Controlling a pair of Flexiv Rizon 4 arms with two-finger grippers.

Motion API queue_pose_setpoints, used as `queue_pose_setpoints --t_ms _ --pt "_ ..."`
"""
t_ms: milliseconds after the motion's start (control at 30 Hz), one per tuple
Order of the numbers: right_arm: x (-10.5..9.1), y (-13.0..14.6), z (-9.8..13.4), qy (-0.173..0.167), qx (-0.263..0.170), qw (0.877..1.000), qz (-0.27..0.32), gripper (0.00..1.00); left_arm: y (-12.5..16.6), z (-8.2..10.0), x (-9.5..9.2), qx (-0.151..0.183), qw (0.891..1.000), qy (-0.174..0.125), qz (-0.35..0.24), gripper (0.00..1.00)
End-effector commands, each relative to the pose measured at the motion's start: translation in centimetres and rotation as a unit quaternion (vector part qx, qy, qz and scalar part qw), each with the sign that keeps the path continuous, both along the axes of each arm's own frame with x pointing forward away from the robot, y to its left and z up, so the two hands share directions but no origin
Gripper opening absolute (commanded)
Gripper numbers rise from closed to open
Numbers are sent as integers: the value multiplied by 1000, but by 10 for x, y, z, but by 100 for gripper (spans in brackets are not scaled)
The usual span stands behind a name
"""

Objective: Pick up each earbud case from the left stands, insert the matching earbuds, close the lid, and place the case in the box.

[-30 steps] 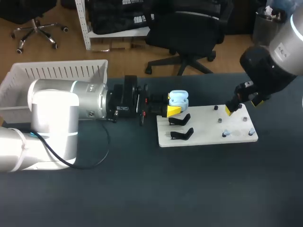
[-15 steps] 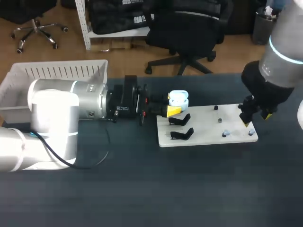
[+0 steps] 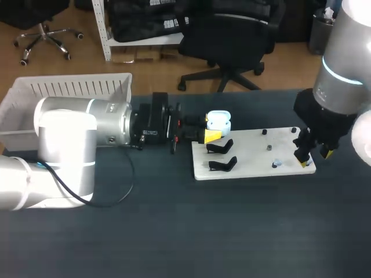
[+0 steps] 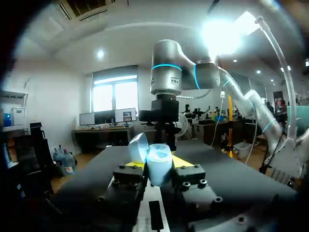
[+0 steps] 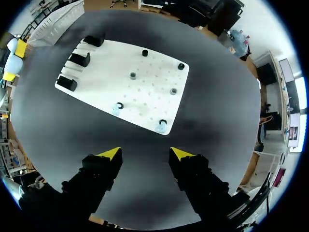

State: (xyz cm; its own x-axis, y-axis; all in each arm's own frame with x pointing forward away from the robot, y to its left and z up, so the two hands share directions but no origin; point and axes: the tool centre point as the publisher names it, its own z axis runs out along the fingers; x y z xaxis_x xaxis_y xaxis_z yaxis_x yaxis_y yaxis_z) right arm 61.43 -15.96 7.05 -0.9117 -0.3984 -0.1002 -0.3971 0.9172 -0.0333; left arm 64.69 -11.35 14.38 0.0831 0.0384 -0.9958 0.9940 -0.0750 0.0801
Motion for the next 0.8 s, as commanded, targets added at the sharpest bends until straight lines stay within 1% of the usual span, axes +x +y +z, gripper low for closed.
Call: queue_pose_setpoints --t_ms 33,100,133,200,267,333,433,533,600,667,800 --pt "14 2 -13 19 -9 1000 1 65 0 0 0 0 1000 0 0 0" --pt "17 2 -15 17 -18 1000 3 67 0 0 0 0 1000 0 0 0" --pt "19 1 -17 15 -21 1000 3 69 0 0 0 0 1000 0 0 0" --pt "21 1 -20 15 -20 1000 1 71 0 0 0 0 1000 0 0 0" --pt "22 1 -23 11 -25 1000 1 67 0 0 0 0 1000 0 0 0" --pt "24 2 -25 11 -24 1000 0 65 0 0 0 0 1000 0 0 0" --pt "26 3 -27 9 -22 1000 -2 67 0 0 0 0 1000 0 0 0" --pt "28 2 -29 5 -22 1000 -8 66 0 0 0 0 1000 0 0 0" --pt "28 0 -30 0 -31 999 -7 66 0 0 0 0 1000 0 0 0" --pt "29 -2 -31 -3 -35 999 -7 60 0 0 0 0 1000 0 0 0" --pt "30 -5 -33 -8 -40 999 -11 54 0 0 0 0 1000 0 0 0"
